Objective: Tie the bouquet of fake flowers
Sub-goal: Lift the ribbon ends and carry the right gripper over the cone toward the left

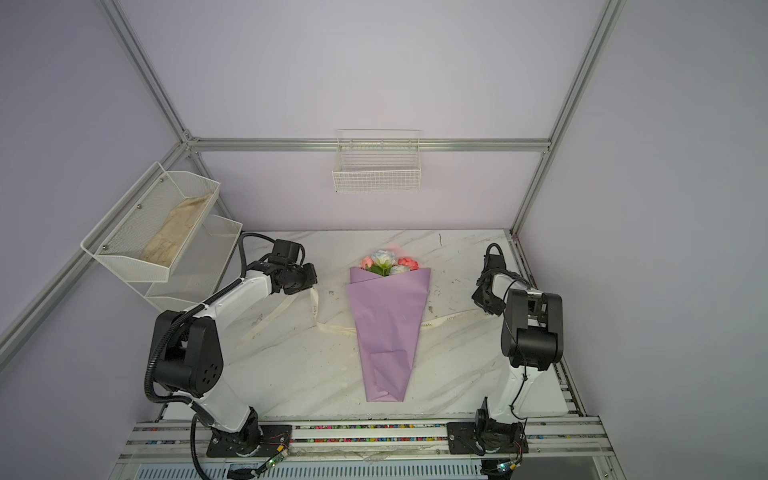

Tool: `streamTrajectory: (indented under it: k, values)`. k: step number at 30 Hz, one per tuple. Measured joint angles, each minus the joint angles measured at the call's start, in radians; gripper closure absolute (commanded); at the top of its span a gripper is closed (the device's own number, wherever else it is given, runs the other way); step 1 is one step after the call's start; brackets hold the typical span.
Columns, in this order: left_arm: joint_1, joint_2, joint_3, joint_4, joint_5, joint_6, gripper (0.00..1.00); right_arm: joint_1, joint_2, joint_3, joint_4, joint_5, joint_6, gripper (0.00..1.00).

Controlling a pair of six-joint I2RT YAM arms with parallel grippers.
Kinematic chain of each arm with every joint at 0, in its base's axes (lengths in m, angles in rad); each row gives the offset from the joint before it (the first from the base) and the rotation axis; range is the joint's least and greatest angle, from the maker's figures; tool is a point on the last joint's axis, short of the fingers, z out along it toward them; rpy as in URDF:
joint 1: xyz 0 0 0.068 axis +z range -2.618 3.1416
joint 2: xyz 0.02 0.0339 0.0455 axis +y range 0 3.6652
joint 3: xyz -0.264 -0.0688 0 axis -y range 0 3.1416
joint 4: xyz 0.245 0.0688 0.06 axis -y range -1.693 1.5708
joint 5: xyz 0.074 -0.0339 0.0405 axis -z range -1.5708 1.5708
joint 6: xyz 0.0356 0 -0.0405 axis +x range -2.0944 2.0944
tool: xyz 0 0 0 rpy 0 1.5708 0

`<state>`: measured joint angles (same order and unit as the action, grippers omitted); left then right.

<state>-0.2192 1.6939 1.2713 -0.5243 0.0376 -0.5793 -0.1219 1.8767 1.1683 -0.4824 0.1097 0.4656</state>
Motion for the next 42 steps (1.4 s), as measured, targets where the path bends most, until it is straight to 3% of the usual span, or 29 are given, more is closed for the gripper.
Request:
streamTrajectory:
  k: [2, 10, 14, 19, 24, 34, 42]
  values:
    - [0.0, 0.0, 0.0, 0.002, 0.003, 0.001, 1.0, 0.013, 0.003, 0.008, -0.002, 0.01, -0.003, 1.0]
    - [0.0, -0.021, -0.023, 0.015, 0.014, 0.001, 1.0, 0.057, -0.059, 0.005, -0.056, 0.002, -0.011, 1.0]
    - [0.0, -0.087, -0.073, 0.024, 0.033, -0.002, 1.0, 0.087, -0.243, -0.045, -0.029, -0.047, -0.015, 1.0]
    - [0.0, -0.208, -0.161, 0.076, 0.075, -0.015, 1.0, 0.109, -0.526, -0.13, 0.082, -0.19, -0.01, 1.0]
    - [0.0, -0.323, -0.249, 0.111, 0.111, -0.038, 1.0, 0.192, -0.652, -0.163, 0.167, -0.316, -0.011, 1.0]
    - [-0.031, -0.515, -0.346, 0.18, 0.141, -0.049, 1.0, 0.534, -0.656, -0.068, 0.252, -0.388, -0.039, 1.0]
    - [-0.08, -0.529, -0.356, 0.206, 0.17, -0.048, 0.99, 0.762, -0.489, 0.09, 0.266, -0.351, -0.094, 1.0]
